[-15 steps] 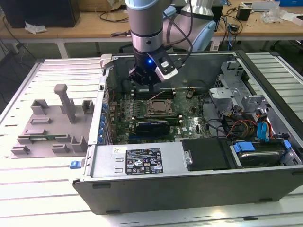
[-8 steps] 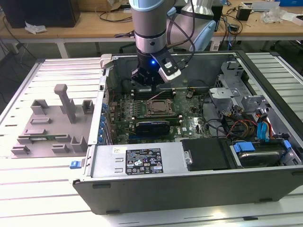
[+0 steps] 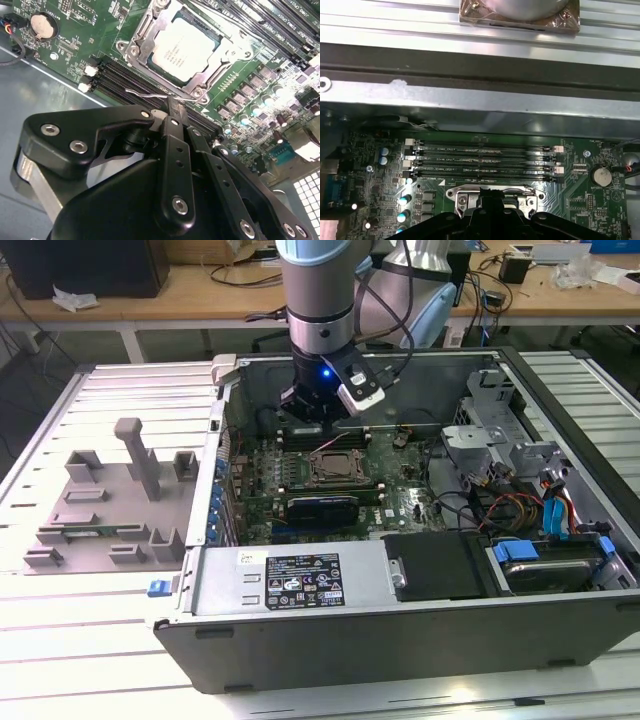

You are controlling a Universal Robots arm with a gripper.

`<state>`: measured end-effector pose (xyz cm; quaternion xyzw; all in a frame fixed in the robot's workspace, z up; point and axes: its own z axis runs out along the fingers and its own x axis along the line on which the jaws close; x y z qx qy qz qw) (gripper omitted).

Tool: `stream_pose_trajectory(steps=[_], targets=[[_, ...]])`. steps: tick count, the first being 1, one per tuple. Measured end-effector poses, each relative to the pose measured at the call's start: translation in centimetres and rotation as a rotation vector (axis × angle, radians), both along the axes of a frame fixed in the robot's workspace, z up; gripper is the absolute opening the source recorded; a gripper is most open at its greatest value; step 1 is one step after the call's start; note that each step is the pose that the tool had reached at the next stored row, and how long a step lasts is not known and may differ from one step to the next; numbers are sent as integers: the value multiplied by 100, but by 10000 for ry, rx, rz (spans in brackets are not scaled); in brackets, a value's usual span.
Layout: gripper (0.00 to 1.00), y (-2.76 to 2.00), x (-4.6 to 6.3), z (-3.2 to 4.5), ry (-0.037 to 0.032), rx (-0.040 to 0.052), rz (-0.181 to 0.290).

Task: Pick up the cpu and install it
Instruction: 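Install the first cpu locking lever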

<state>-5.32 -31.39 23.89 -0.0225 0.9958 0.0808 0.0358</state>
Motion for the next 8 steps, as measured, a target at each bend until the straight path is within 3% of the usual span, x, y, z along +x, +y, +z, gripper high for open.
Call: stream_pose_trajectory(steps=[8], targets=[[11,59,59,-41,0,-248,-218]])
